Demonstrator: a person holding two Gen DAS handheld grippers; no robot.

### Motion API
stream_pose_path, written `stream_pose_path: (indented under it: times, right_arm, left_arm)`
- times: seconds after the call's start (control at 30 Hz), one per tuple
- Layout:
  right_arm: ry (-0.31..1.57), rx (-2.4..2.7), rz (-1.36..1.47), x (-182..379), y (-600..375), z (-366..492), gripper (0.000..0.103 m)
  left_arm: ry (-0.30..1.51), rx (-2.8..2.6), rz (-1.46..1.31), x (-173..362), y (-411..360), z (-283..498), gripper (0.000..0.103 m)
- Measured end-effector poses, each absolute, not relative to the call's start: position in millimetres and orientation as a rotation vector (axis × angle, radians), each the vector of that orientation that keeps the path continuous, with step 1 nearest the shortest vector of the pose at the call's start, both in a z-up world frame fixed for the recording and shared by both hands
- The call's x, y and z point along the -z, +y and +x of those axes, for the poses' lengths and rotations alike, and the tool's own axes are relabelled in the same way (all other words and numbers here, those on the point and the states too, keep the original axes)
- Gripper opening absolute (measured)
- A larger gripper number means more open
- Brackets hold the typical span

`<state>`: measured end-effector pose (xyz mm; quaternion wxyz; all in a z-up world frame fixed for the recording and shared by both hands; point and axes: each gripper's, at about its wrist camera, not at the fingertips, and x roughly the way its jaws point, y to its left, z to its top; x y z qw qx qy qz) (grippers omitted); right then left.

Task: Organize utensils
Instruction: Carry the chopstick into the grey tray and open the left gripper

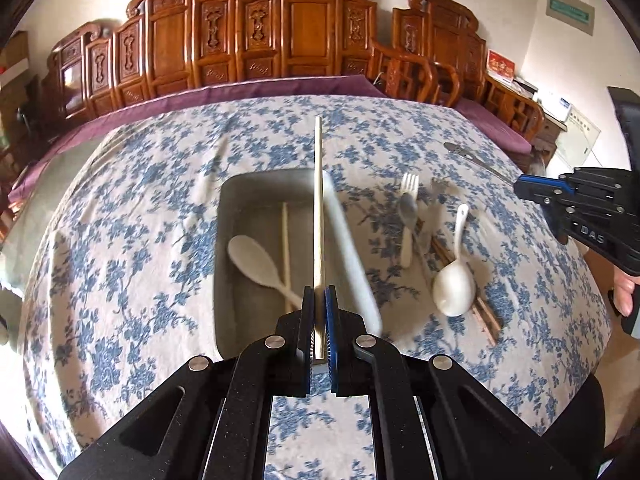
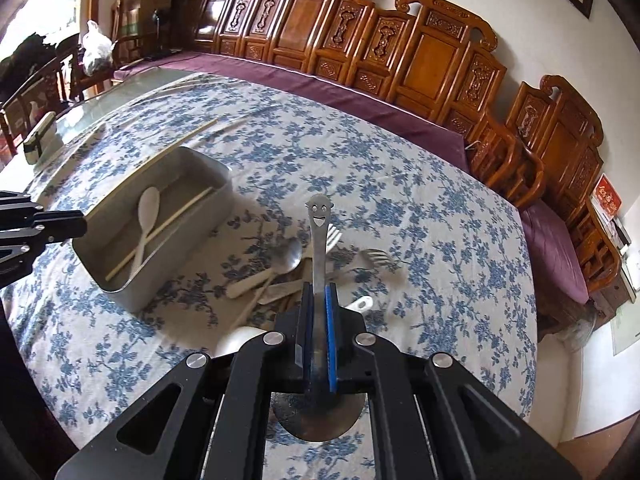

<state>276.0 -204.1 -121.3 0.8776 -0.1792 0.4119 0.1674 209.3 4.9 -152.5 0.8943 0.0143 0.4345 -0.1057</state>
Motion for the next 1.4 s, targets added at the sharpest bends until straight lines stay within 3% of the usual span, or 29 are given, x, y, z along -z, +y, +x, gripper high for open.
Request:
stream_pose_path:
  times: [1.0, 1.4]
  right_arm:
    - [0.871, -0.497, -0.366, 131.9, -121.7, 270.0, 0.007]
    - [0.879, -0.526, -0.339, 135.8, -101.4, 273.7, 0.007]
  left_arm:
    - [1.051, 0.215, -0.016, 206.2, 29.8, 244.2, 0.005]
    - [1.015, 0.19, -0.039, 193.7, 45.4, 242.6, 0.005]
